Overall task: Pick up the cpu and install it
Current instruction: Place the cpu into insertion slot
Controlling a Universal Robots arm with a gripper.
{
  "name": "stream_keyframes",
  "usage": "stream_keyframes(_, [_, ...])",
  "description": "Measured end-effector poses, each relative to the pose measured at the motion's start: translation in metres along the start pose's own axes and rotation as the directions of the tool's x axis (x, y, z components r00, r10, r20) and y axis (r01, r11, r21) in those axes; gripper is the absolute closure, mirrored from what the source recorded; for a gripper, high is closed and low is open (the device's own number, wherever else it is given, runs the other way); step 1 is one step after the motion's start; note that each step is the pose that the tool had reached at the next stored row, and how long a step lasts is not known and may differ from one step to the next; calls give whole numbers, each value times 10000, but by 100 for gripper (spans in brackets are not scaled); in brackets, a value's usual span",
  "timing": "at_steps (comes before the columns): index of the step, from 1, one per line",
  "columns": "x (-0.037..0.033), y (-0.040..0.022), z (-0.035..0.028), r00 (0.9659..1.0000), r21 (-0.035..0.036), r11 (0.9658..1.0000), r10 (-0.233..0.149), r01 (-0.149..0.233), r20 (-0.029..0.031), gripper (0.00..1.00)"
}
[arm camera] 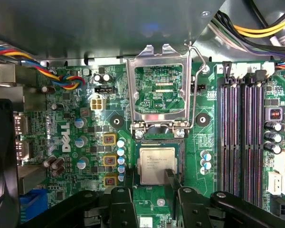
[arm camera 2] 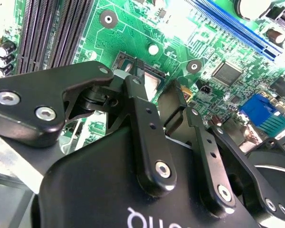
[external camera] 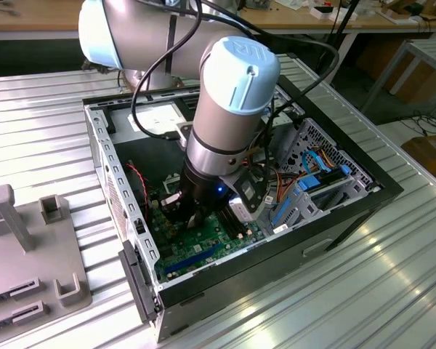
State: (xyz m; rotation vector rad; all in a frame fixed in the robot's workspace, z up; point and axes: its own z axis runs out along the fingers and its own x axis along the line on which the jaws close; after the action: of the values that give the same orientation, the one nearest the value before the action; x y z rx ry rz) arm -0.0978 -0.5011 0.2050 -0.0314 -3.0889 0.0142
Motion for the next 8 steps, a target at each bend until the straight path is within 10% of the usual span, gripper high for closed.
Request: stream_keyframes(8, [-36,12,-24,10000,12,10000,2,-2,-50,62])
